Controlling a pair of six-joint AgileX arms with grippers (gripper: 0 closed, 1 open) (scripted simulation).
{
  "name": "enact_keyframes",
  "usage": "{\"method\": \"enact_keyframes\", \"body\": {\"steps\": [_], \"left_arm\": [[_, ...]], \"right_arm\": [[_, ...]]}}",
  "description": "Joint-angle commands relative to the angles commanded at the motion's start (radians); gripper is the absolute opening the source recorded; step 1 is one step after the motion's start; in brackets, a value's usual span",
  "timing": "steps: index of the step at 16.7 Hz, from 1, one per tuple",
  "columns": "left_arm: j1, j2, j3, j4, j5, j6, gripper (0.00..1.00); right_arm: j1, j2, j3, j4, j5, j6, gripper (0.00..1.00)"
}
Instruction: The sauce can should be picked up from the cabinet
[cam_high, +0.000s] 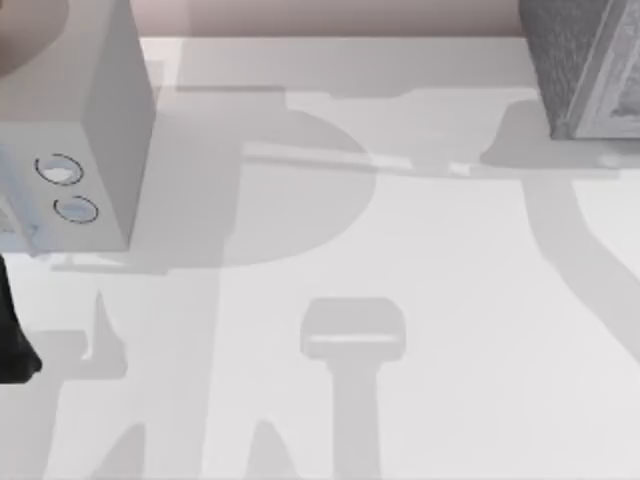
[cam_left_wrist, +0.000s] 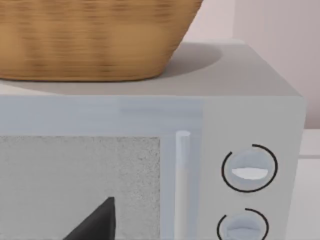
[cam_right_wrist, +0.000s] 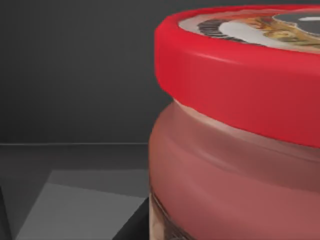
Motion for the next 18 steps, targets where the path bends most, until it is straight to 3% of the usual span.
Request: {"method": "enact_keyframes", "body": {"steps": [3, 7, 18], "left_arm": [[0.0, 0.0, 0.0, 0.0, 0.0, 0.0, 1.0], [0.0, 0.0, 0.0, 0.0, 0.0, 0.0, 1.0], [0.0, 0.0, 0.0, 0.0, 0.0, 0.0, 1.0]], "right_arm": [[-0.026, -0.062, -0.095, 0.038, -0.032, -0.002, 0.0], [-0.096, -0.228, -0.368, 0.143, -0.111, -0.007, 0.0], [-0.396, -0.946, -1.628, 0.602, -0.418, -0.017, 0.0]]}}
